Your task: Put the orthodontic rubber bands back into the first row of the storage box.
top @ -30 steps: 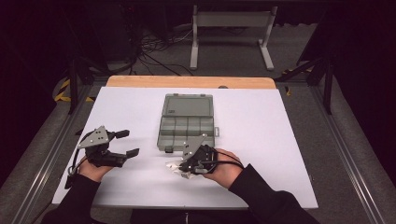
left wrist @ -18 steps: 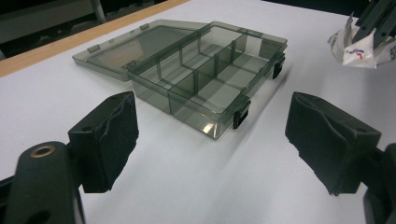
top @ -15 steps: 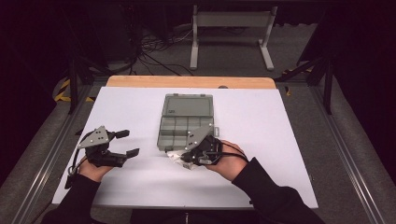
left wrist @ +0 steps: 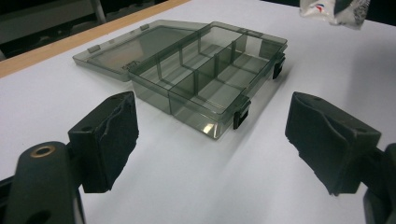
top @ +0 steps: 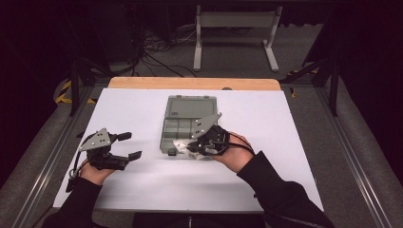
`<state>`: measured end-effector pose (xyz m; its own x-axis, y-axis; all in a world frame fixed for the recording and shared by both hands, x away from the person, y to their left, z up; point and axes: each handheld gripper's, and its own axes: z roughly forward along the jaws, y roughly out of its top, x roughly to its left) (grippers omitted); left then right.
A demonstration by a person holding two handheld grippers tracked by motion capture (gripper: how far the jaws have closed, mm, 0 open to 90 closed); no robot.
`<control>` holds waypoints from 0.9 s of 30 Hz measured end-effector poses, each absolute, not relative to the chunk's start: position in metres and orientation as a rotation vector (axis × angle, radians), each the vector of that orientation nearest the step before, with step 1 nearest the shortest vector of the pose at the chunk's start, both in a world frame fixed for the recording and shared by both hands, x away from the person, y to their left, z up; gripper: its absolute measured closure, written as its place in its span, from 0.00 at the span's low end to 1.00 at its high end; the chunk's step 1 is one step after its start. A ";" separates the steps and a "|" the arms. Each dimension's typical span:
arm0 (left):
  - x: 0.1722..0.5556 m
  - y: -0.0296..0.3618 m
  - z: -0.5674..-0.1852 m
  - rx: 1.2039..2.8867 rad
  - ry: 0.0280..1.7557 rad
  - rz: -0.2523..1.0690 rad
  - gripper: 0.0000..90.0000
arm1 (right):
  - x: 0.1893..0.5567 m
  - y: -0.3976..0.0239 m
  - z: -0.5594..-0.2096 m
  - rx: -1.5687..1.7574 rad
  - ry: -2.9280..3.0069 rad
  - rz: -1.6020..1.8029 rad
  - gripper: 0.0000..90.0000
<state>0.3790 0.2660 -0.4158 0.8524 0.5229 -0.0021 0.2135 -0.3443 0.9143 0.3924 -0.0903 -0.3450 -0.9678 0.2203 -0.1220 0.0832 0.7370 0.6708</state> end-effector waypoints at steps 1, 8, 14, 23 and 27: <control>0.379 0.266 -0.416 1.930 0.545 0.353 0.20 | 0.394 -0.091 -0.344 0.251 2.741 1.047 0.97; 0.379 0.266 -0.416 1.930 0.546 0.353 0.20 | 0.406 -0.094 -0.341 0.286 2.720 1.054 0.97; 0.379 0.266 -0.416 1.932 0.547 0.350 0.20 | 0.416 -0.095 -0.341 0.317 2.706 1.060 0.97; 0.379 0.266 -0.416 1.931 0.547 0.350 0.20 | 0.429 -0.094 -0.342 0.356 2.693 1.058 0.97; 0.380 0.266 -0.416 1.931 0.547 0.349 0.20 | 0.438 -0.095 -0.344 0.384 2.685 1.061 0.97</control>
